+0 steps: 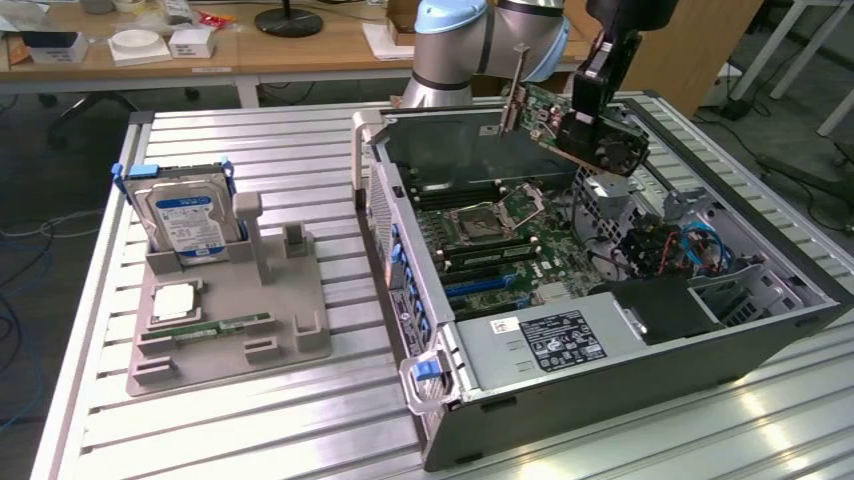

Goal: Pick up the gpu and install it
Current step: 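Insert the gpu into the slot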

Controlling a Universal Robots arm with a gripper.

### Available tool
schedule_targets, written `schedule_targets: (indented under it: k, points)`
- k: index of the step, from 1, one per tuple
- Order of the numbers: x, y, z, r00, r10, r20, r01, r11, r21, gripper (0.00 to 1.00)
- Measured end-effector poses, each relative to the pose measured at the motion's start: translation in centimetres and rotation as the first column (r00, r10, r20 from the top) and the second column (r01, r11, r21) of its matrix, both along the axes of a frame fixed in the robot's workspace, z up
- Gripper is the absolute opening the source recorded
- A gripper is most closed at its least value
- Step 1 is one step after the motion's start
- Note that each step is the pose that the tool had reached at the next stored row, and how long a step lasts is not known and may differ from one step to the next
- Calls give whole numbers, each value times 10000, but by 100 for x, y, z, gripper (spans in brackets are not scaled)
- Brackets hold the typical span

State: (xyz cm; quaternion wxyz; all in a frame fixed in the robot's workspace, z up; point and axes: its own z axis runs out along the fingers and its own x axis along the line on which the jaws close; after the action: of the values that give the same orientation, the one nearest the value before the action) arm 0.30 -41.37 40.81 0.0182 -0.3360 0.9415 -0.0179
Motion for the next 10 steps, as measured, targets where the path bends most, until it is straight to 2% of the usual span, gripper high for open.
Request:
schedule_targets:
  k: [5, 10]
  points:
    - [0, 0, -1, 9981, 619, 0, -619, 9981, 0, 26]
    - [0, -1, -2, 9924, 1234, 0, -1234, 9924, 0, 26]
